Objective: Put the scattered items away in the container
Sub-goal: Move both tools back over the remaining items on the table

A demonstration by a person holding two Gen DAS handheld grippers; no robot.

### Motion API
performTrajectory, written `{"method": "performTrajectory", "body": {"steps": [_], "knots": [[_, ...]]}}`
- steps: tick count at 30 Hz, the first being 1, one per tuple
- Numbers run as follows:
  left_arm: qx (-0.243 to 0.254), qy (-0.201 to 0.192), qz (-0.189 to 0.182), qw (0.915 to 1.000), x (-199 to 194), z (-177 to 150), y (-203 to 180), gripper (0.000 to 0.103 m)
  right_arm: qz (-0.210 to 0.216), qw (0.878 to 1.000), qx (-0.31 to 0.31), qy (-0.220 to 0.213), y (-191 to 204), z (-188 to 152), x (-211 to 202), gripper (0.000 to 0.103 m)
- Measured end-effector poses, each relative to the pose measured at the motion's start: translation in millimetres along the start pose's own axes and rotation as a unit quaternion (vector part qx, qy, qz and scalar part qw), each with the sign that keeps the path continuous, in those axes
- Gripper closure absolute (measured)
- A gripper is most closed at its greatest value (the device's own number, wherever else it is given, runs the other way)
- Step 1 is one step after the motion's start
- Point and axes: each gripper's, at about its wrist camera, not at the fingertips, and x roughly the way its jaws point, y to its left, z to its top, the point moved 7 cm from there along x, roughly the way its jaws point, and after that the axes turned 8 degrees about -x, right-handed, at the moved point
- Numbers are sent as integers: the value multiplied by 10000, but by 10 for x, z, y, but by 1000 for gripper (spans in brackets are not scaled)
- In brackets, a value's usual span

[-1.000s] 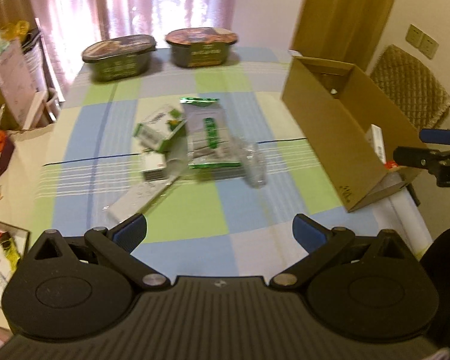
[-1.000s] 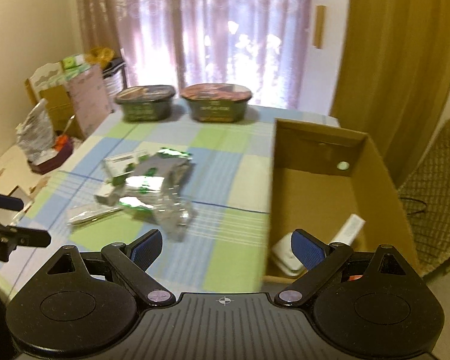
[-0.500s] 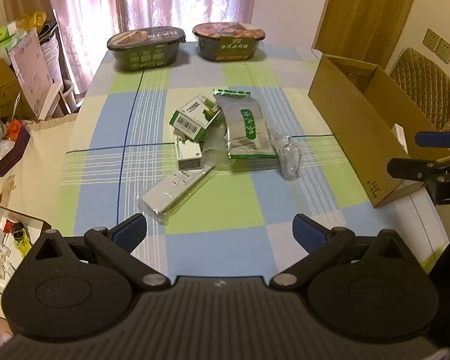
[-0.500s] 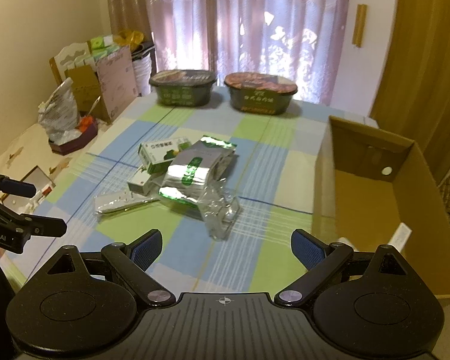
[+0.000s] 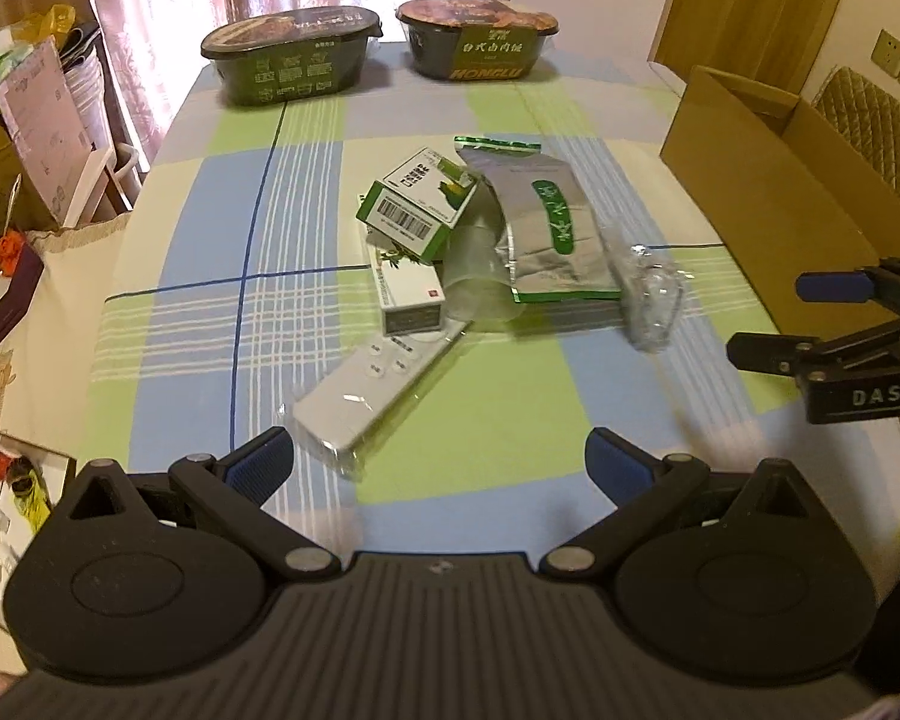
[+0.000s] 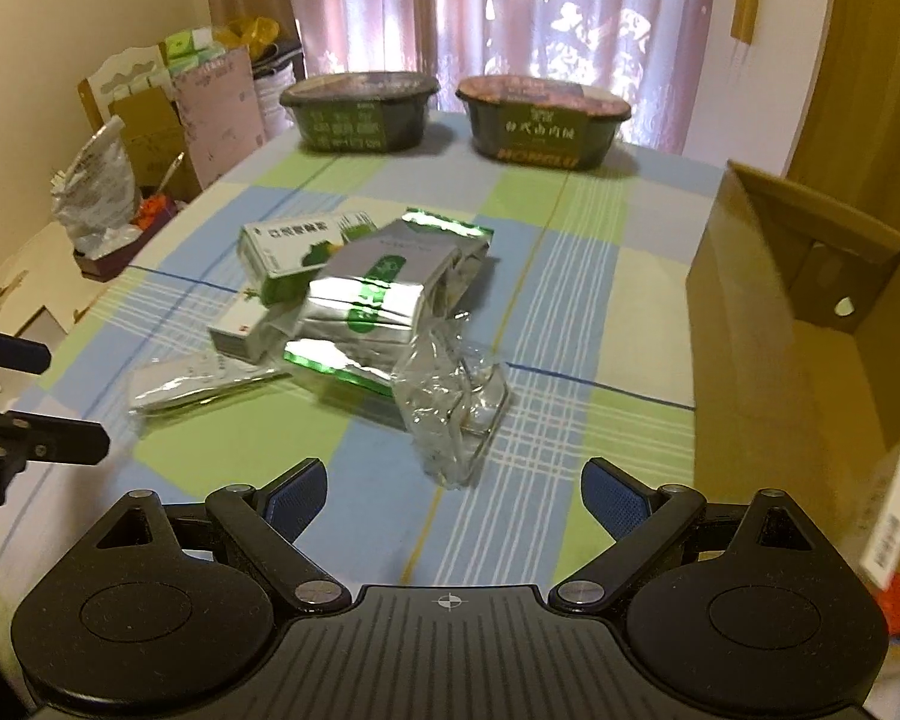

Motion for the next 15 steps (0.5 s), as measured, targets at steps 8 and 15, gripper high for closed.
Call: {"method": "performTrajectory", "body": {"steps": [8,15], "knots": [[185,46,13,9998,399,14,71,1,8,9999,-101,-28,-11,21,458,6],[293,94,80,9995,642,48,96,2,76,9995,-292,1,53,74,652,23]]}}
